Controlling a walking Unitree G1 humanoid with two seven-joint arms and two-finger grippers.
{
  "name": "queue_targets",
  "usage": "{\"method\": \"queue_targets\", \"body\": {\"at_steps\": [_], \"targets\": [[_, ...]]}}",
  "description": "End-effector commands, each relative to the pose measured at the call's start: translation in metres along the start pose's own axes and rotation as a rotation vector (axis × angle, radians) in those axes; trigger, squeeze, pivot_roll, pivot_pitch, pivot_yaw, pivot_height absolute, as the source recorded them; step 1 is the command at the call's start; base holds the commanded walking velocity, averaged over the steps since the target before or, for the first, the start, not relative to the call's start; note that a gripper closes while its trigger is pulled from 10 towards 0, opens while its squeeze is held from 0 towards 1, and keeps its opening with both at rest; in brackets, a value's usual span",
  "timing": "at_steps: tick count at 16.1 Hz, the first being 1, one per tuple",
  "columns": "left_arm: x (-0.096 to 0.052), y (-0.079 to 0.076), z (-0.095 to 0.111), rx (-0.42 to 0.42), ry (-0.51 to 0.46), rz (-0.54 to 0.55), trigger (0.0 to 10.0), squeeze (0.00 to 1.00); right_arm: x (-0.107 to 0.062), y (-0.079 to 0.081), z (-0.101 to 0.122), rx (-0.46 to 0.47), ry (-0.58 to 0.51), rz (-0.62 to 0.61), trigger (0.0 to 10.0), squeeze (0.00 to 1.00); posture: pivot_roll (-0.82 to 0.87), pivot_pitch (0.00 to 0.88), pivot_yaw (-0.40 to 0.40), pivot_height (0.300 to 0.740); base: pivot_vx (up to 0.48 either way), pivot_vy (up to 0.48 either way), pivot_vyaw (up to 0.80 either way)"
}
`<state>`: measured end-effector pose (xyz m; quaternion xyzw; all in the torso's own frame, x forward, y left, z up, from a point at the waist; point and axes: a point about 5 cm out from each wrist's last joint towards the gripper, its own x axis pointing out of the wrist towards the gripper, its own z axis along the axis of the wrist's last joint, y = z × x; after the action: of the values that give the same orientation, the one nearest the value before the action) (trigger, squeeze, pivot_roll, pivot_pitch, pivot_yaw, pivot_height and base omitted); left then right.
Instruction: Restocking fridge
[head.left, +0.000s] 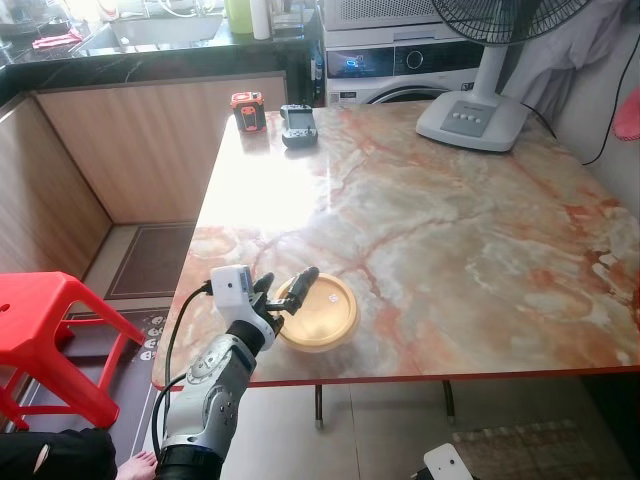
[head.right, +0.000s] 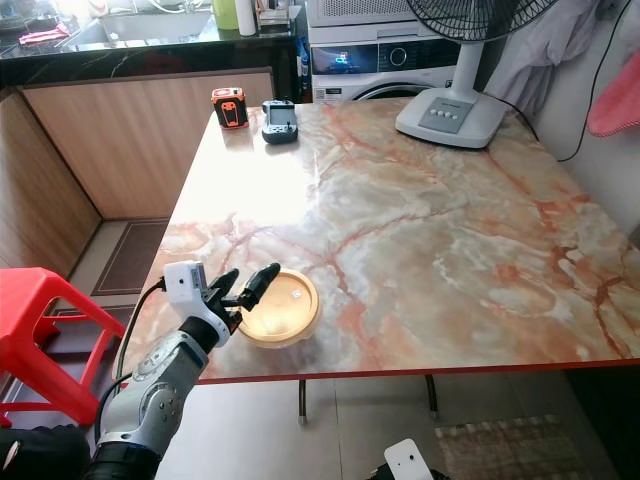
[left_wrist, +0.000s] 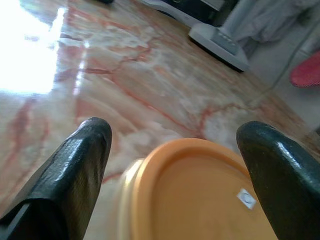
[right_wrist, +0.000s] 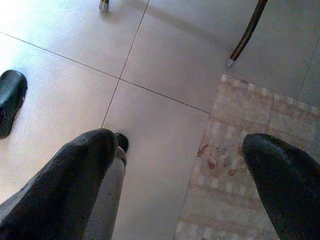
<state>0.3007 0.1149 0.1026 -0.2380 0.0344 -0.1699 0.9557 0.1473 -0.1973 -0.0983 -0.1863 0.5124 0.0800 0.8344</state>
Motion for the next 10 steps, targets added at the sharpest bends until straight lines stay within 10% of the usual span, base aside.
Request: {"method": "queue_targets", "body": {"at_steps": [1, 2, 10], "targets": [[-0.001, 0.007, -0.001, 0.003, 0.014, 0.036, 10.0, 0.48, 0.000, 0.002, 0.000, 0.012, -0.005, 0.005, 10.0, 0.00, -0.01, 0.000, 0.061, 0.740, 0.000, 0.000, 0.00], [-0.001, 0.009, -0.001, -0.018, 0.008, 0.058, 10.0, 0.00, 0.000, 0.002, 0.000, 0.013, -0.005, 0.004, 10.0, 0.00, -0.02, 0.000, 0.062, 0.740, 0.000, 0.000, 0.00], [0.005, 0.010, -0.012, -0.149, 0.053, 0.028, 10.0, 0.00, 0.000, 0.001, 0.000, 0.010, -0.004, 0.001, 10.0, 0.00, -0.02, 0.000, 0.059, 0.740, 0.000, 0.000, 0.00]]}}
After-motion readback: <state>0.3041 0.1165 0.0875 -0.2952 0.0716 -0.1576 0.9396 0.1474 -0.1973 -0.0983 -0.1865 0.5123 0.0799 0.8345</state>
